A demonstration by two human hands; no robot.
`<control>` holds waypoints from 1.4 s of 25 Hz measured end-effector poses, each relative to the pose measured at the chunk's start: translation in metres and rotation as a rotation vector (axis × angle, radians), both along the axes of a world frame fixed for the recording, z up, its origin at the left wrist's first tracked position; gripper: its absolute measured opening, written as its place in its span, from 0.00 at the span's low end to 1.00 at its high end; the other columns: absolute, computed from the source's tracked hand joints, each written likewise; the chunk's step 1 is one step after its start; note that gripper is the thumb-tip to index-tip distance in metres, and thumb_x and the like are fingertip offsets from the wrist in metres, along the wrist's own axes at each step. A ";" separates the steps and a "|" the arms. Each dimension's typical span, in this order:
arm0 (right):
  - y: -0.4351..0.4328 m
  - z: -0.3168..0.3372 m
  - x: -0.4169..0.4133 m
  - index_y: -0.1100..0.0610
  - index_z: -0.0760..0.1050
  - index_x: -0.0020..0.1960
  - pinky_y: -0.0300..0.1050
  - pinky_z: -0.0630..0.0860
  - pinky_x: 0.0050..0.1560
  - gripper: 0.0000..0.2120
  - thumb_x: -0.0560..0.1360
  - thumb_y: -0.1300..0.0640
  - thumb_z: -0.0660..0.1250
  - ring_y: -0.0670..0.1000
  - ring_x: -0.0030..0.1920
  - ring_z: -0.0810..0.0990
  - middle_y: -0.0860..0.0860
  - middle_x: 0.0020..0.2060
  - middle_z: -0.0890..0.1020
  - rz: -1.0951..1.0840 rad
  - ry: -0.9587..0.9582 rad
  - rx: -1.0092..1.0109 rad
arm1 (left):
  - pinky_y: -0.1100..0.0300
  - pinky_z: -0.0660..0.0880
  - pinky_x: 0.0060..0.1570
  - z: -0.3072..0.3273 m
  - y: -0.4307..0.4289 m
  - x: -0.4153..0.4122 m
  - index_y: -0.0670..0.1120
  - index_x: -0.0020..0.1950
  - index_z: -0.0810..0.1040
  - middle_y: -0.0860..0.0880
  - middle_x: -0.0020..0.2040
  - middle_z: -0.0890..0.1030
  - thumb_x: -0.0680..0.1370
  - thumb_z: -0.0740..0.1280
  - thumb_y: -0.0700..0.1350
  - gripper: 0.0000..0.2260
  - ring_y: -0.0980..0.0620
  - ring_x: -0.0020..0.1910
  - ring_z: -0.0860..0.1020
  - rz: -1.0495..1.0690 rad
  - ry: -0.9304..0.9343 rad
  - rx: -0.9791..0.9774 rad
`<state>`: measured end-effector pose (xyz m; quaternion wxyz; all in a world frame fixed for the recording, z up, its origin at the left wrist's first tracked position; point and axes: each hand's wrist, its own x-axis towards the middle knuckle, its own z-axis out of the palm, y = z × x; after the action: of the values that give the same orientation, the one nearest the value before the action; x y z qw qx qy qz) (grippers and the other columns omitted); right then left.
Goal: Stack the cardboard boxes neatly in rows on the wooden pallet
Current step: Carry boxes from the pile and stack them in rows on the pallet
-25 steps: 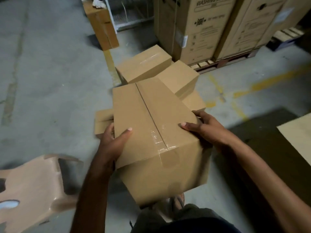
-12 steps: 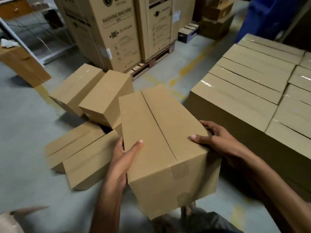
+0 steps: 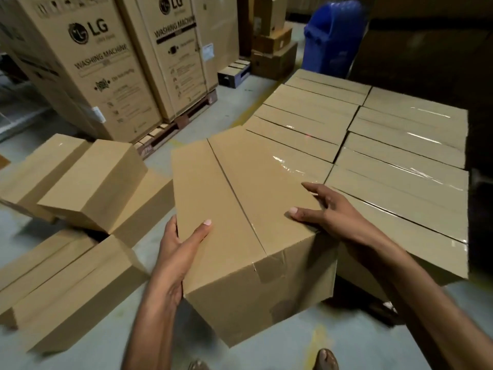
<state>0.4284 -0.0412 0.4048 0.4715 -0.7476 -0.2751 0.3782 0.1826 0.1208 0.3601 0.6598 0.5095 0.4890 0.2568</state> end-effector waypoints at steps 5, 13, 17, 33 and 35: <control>-0.027 0.017 0.105 0.49 0.68 0.78 0.38 0.65 0.65 0.37 0.73 0.55 0.78 0.42 0.69 0.66 0.46 0.70 0.71 0.049 -0.034 0.036 | 0.44 0.80 0.59 0.001 -0.046 0.097 0.58 0.67 0.74 0.53 0.58 0.85 0.74 0.78 0.50 0.23 0.49 0.56 0.85 0.081 -0.077 0.028; 0.007 0.019 0.213 0.50 0.68 0.78 0.34 0.69 0.60 0.36 0.73 0.56 0.78 0.50 0.77 0.64 0.49 0.75 0.70 0.157 -0.044 0.036 | 0.45 0.78 0.65 -0.013 -0.028 0.193 0.53 0.77 0.67 0.53 0.66 0.81 0.65 0.82 0.59 0.44 0.52 0.62 0.82 0.174 -0.099 0.112; 0.020 0.018 0.243 0.49 0.67 0.78 0.31 0.70 0.59 0.37 0.73 0.56 0.78 0.44 0.73 0.66 0.45 0.76 0.68 0.176 -0.059 0.038 | 0.45 0.78 0.65 -0.021 -0.011 0.223 0.54 0.77 0.67 0.53 0.67 0.81 0.62 0.82 0.61 0.46 0.51 0.63 0.81 0.178 -0.093 0.118; 0.093 -0.004 0.379 0.47 0.71 0.73 0.42 0.79 0.53 0.29 0.75 0.59 0.75 0.53 0.61 0.81 0.50 0.62 0.80 0.452 0.000 0.108 | 0.47 0.77 0.66 -0.016 -0.022 0.336 0.55 0.78 0.64 0.53 0.66 0.80 0.73 0.79 0.49 0.38 0.53 0.64 0.79 0.375 -0.044 0.258; 0.109 -0.014 0.387 0.46 0.71 0.72 0.43 0.79 0.54 0.27 0.76 0.59 0.74 0.53 0.62 0.81 0.50 0.62 0.80 0.473 0.005 0.119 | 0.45 0.76 0.67 -0.025 -0.018 0.345 0.57 0.79 0.62 0.52 0.68 0.78 0.71 0.80 0.51 0.41 0.52 0.65 0.78 0.387 -0.024 0.254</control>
<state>0.8153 0.0681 0.3908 0.4136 -0.6324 -0.4633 0.4630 0.5280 0.1029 0.3352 0.5344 0.4820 0.5337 0.4441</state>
